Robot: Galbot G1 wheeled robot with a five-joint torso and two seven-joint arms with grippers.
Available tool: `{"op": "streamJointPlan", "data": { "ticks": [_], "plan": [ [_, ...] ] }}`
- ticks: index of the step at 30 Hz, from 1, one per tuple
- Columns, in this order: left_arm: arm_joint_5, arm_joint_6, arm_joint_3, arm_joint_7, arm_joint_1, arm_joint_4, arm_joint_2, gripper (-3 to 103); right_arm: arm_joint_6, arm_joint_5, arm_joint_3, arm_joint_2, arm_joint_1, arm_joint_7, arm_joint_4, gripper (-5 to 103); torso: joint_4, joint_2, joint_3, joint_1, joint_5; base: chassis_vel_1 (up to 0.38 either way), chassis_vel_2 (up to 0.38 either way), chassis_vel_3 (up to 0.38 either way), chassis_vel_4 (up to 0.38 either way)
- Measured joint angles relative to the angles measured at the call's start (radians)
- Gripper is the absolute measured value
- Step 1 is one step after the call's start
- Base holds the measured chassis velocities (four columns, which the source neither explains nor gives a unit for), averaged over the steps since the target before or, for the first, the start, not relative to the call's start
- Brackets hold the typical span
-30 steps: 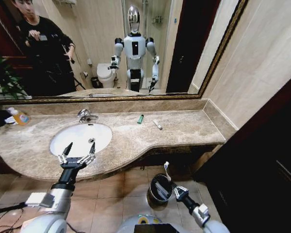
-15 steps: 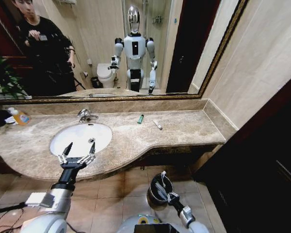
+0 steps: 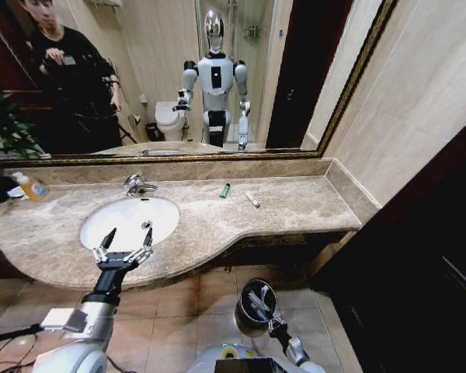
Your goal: Pick up the trash from the sink and place it in the trash bin.
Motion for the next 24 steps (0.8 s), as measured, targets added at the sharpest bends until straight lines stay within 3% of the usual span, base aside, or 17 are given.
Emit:
{"op": "streamJointPlan", "data": {
  "ticks": [3,4,6,14,17,19,20,24],
  "plan": [
    [0.000,0.000,0.000,0.000,0.000,0.000,0.000,100,-0.011,-0.010,-0.004,0.002,0.000,0.012,0.006,-2,0.0000,0.000,0.000,0.000,-0.0002,0.000,0.000,0.000,0.000],
    [0.000,0.000,0.000,0.000,0.000,0.000,0.000,100,-0.011,-0.016,-0.006,0.003,-0.001,0.016,0.006,3,0.0000,0.000,0.000,0.000,-0.0001,0.000,0.000,0.000,0.000],
    [0.000,0.000,0.000,0.000,0.000,0.000,0.000,100,-0.010,-0.026,-0.006,0.005,-0.001,0.021,0.005,3,0.0000,0.000,0.000,0.000,-0.0001,0.000,0.000,0.000,0.000],
    [0.000,0.000,0.000,0.000,0.000,0.000,0.000,100,0.008,-0.055,-0.007,0.012,-0.004,0.055,0.004,41,0.0000,0.000,0.000,0.000,-0.0001,0.000,0.000,0.000,0.000],
    [0.000,0.000,0.000,0.000,0.000,0.000,0.000,100,0.008,-0.053,-0.006,0.011,-0.004,0.057,0.004,41,0.0000,0.000,0.000,0.000,0.0000,0.000,0.000,0.000,0.000],
    [0.000,0.000,0.000,0.000,0.000,0.000,0.000,100,0.008,-0.051,-0.006,0.009,-0.004,0.059,0.003,58,0.0000,0.000,0.000,0.000,-0.0001,0.000,0.000,0.000,0.000],
    [0.000,0.000,0.000,0.000,0.000,0.000,0.000,100,0.008,-0.051,-0.006,0.009,-0.004,0.059,0.003,58,0.0000,0.000,0.000,0.000,-0.0001,0.000,0.000,0.000,0.000],
    [0.000,0.000,0.000,0.000,0.000,0.000,0.000,100,0.008,-0.045,-0.006,0.012,-0.002,0.065,-0.001,74,0.0000,0.000,0.000,0.000,-0.0001,0.000,0.000,0.000,0.000]
  ]
}}
